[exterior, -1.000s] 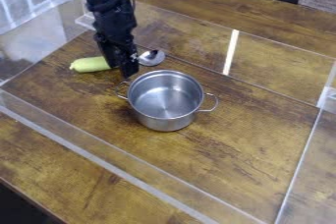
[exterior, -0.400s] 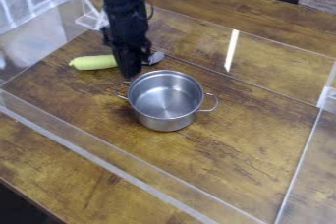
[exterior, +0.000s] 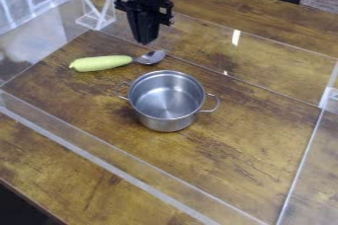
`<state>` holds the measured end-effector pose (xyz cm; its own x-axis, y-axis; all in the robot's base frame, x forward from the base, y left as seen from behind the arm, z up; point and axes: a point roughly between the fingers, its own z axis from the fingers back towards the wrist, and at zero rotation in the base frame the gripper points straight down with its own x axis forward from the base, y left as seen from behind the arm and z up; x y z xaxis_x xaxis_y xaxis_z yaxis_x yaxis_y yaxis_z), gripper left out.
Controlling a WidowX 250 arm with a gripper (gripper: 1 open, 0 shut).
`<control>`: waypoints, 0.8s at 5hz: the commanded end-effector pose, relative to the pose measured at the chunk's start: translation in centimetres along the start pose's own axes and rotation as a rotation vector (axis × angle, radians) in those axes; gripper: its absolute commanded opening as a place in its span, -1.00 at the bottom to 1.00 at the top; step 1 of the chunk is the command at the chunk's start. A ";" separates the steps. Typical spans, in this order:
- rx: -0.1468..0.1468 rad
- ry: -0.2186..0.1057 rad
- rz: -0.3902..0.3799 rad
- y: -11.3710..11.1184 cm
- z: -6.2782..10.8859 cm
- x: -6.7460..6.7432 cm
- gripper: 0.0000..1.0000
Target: Move the green spoon to the right
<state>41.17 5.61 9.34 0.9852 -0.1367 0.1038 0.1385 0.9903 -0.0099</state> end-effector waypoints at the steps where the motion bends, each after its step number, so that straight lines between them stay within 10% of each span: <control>1: 0.013 -0.059 -0.047 1.9 0.6 1.2 1.00; 4: 0.004 -0.025 -0.133 5.8 -4.4 -0.2 1.00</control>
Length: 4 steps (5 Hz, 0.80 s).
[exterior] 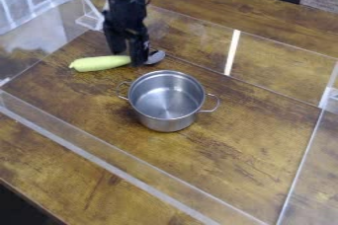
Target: Move the green spoon to the right
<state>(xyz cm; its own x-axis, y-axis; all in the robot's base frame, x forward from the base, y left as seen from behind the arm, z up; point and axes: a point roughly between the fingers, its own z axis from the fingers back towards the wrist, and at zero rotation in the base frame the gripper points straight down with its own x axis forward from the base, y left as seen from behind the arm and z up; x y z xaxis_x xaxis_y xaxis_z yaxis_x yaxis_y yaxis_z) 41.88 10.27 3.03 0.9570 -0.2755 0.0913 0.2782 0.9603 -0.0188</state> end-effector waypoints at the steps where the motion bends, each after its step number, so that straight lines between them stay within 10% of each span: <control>1: 0.017 -0.036 -0.020 1.7 1.6 -0.2 -1.00; 4: 0.103 -0.016 -0.145 1.1 9.7 -0.4 -1.00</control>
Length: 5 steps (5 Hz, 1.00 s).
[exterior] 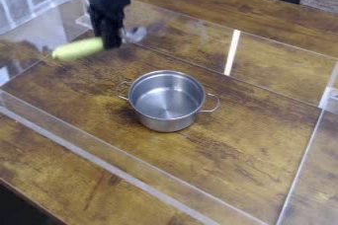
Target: Move the green spoon to the right
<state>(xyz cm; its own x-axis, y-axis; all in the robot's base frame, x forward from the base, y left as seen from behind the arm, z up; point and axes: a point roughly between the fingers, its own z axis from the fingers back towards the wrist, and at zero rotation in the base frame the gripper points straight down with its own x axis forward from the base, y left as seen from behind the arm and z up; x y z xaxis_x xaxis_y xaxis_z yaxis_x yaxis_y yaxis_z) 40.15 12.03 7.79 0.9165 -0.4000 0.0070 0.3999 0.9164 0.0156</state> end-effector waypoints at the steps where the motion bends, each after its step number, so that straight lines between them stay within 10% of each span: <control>1: 0.122 -0.089 -0.025 -0.1 8.4 1.4 -1.00; 2: 0.150 -0.092 -0.022 -1.1 11.0 1.7 -1.00; 5: 0.183 -0.138 0.113 -8.6 9.8 0.2 -1.00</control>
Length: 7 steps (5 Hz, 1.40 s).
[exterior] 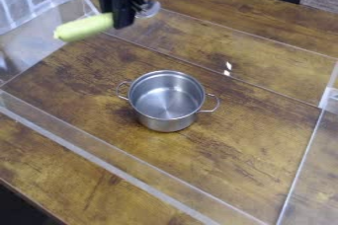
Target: Move the green spoon to the right
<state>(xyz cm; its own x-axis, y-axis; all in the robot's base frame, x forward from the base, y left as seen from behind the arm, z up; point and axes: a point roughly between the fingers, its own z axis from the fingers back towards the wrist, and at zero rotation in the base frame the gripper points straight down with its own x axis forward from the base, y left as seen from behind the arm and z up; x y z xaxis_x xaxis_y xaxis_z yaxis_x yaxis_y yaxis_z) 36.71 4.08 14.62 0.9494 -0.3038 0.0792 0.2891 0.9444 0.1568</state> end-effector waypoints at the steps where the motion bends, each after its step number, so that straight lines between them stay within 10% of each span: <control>1: 0.044 -0.096 0.045 -2.8 2.3 0.2 -1.00; 4: -0.090 -0.146 -0.111 -15.3 -1.5 1.9 -1.00; 6: -0.127 -0.160 -0.094 -17.0 -7.5 2.1 -1.00; 7: -0.141 -0.169 -0.109 -16.8 -7.8 2.3 -1.00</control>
<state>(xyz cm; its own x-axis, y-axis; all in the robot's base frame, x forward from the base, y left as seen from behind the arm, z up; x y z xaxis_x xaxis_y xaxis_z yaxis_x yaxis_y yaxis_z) 34.25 -11.56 3.12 0.8886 -0.4167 0.1915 0.4191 0.9074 0.0299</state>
